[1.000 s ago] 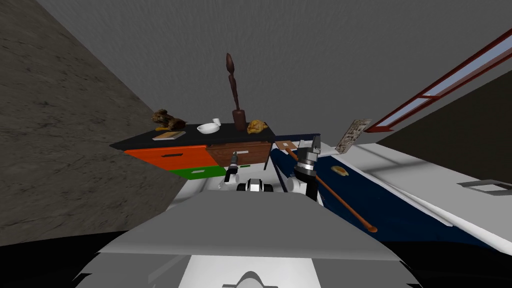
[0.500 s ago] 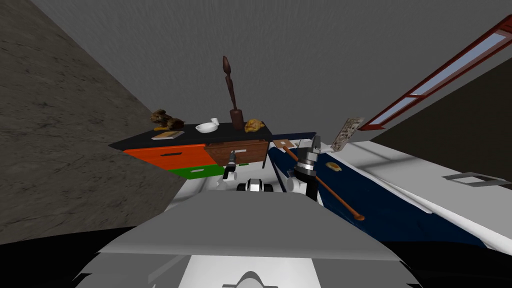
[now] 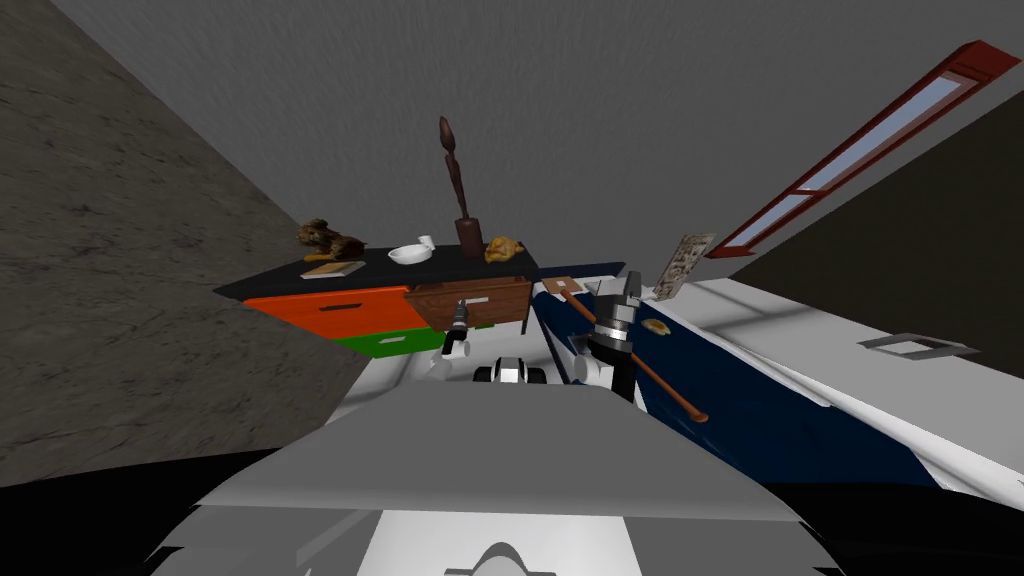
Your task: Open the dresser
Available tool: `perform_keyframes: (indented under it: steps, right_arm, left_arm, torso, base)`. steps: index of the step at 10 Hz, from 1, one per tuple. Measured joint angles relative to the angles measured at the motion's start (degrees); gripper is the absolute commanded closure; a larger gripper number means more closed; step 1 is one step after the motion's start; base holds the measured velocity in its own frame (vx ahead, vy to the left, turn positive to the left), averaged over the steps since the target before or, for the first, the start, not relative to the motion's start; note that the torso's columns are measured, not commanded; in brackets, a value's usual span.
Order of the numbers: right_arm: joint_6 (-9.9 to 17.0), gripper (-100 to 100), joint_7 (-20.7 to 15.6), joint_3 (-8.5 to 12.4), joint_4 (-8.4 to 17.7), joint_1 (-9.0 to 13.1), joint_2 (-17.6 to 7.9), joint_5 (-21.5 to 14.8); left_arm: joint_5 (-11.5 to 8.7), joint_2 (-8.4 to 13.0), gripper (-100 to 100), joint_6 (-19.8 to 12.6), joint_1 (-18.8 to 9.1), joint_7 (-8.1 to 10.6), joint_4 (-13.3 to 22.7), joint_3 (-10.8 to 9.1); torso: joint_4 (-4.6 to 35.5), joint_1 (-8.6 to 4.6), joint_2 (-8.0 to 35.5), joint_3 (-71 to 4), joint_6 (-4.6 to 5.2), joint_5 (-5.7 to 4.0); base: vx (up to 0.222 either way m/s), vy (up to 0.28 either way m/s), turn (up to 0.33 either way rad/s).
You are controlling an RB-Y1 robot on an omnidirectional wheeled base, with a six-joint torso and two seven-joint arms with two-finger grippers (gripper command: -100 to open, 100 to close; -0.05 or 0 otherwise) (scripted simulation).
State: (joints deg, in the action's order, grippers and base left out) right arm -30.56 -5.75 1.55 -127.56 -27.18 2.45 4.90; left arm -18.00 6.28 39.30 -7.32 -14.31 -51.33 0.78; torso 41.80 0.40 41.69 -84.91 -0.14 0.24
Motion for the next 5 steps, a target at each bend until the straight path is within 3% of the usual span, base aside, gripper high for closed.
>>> perform_keyframes:
  steps: [1, 3, 5]
  right_arm:
    - [0.00, 0, 0.00, 0.00, 0.00, 0.00, 0.00, 0.00]
    - [0.00, 0, 0.00, -0.01, 0.00, 0.01, 0.01, 0.00]
    - [0.00, 0, 0.00, 0.00, 0.00, 0.00, 0.00, 0.00]
  left_arm:
    - [0.01, 0.00, 100, 0.30, -0.62, 0.07, 1.08, -0.04]
    - [1.99, 0.89, 100, -0.18, -3.19, 2.22, 2.80, -3.11]
    - [2.35, 1.34, 100, 0.53, -4.17, 3.48, 5.62, -3.52]
  torso:
    - [-0.09, 0.04, -0.04, -0.01, 0.02, 0.06]
    - [0.17, -0.39, 0.49, 0.30, 0.13, -0.09]
    - [0.06, -0.01, 0.07, 0.05, 0.06, 0.00]
  base:
    - [-0.101, -0.071, -0.113]
    - [-0.091, -0.059, -0.031]
    - [-0.057, -0.033, -0.060]
